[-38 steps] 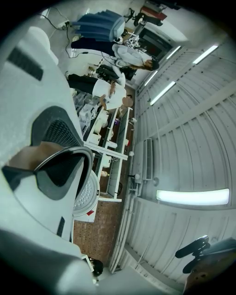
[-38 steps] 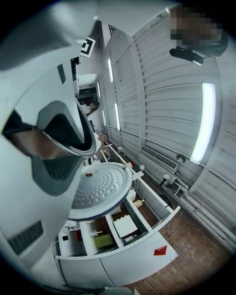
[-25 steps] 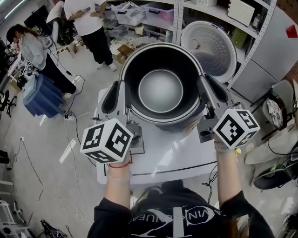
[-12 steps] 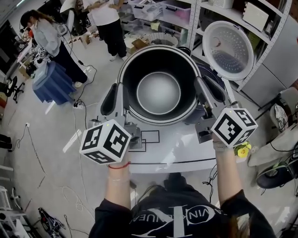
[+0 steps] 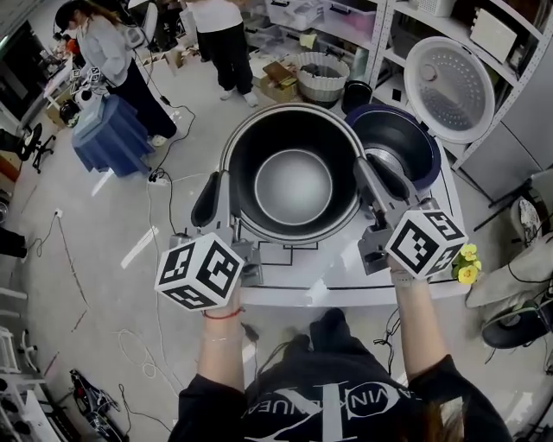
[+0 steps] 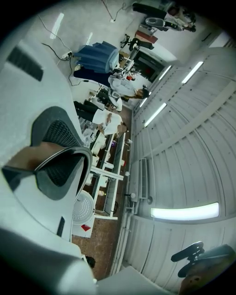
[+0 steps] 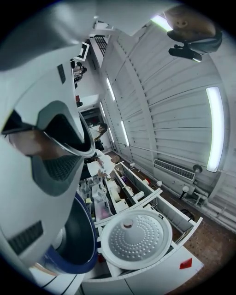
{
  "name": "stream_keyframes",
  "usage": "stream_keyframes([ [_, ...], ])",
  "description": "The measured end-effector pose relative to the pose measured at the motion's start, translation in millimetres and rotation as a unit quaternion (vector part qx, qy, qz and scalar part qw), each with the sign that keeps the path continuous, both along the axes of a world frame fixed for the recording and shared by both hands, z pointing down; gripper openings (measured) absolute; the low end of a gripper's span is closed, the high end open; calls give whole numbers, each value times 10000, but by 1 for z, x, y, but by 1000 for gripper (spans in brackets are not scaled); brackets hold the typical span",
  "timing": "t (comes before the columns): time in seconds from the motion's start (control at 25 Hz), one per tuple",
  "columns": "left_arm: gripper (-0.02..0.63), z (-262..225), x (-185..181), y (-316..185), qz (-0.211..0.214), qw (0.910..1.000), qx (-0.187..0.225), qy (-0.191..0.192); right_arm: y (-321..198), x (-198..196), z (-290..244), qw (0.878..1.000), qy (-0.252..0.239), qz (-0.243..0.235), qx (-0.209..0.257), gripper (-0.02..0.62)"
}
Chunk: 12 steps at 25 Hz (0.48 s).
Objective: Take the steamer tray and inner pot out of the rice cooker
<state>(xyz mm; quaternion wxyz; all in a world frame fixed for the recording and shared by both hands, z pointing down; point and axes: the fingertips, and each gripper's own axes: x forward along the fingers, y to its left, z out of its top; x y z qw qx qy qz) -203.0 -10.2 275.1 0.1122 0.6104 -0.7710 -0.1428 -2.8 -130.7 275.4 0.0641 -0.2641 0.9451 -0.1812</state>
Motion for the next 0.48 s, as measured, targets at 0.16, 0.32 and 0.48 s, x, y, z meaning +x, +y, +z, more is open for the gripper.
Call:
stream_keyframes([
  [0.16,58,19,-7,21,-56,9999,-126,70,18,-9,16,9999,69,-84,-126,75],
  [0.32,58,36,-11,38,-63,9995,-251,154,33,-14,31,9996,144,-126,-226,75],
  [0.48,58,54,-14,50,-71,9989,-398,232,44,-18,45,9992,184,-148,-324,75],
])
